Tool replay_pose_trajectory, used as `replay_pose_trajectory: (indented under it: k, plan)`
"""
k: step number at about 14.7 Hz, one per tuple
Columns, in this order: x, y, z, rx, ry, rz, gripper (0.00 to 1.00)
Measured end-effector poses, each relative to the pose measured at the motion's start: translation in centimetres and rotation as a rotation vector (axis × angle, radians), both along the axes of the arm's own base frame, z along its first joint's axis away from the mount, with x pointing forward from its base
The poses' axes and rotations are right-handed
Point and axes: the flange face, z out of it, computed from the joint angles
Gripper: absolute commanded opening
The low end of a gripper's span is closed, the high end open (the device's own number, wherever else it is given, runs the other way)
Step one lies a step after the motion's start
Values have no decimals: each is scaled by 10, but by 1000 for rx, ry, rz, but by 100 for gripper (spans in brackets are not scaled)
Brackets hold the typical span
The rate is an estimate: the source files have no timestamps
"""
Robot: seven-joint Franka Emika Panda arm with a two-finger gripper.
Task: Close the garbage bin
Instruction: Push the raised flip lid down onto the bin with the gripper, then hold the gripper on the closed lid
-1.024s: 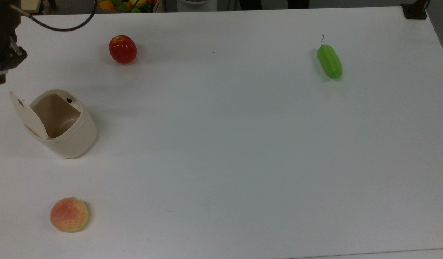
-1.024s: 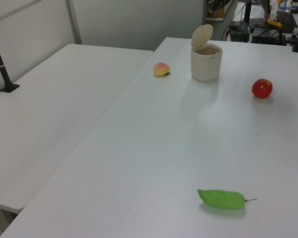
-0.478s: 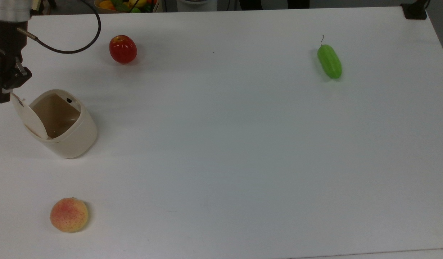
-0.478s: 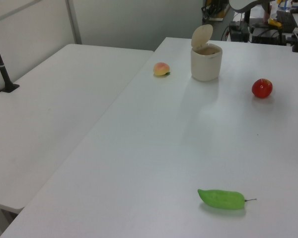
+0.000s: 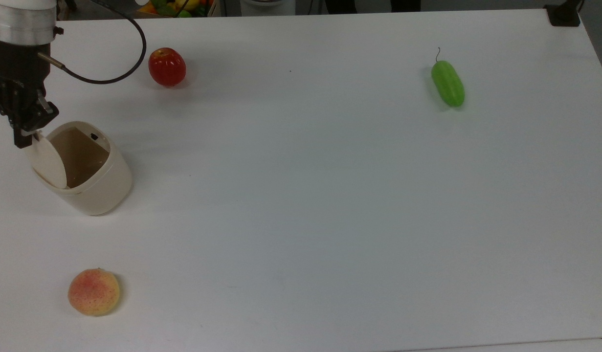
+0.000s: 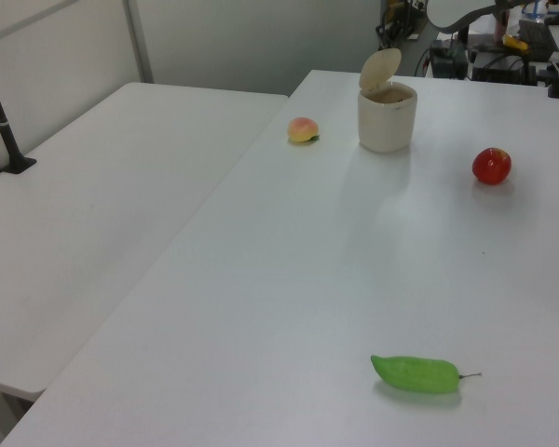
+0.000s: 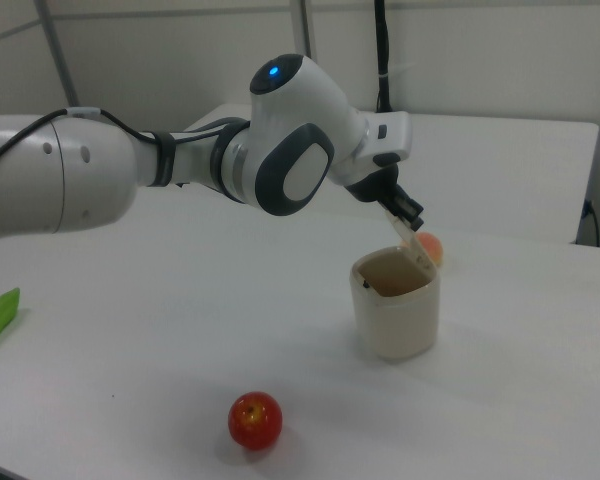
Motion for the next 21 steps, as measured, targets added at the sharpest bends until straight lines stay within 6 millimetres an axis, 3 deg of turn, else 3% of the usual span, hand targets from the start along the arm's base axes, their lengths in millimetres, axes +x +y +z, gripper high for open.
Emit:
replay_pose_trajectory:
  k: [9,17,21]
  plan:
    - [-6,22,-30,73,234,6,0]
    - [-10,23,-53,90,287,4,0]
    - [-9,23,-55,90,288,4,0]
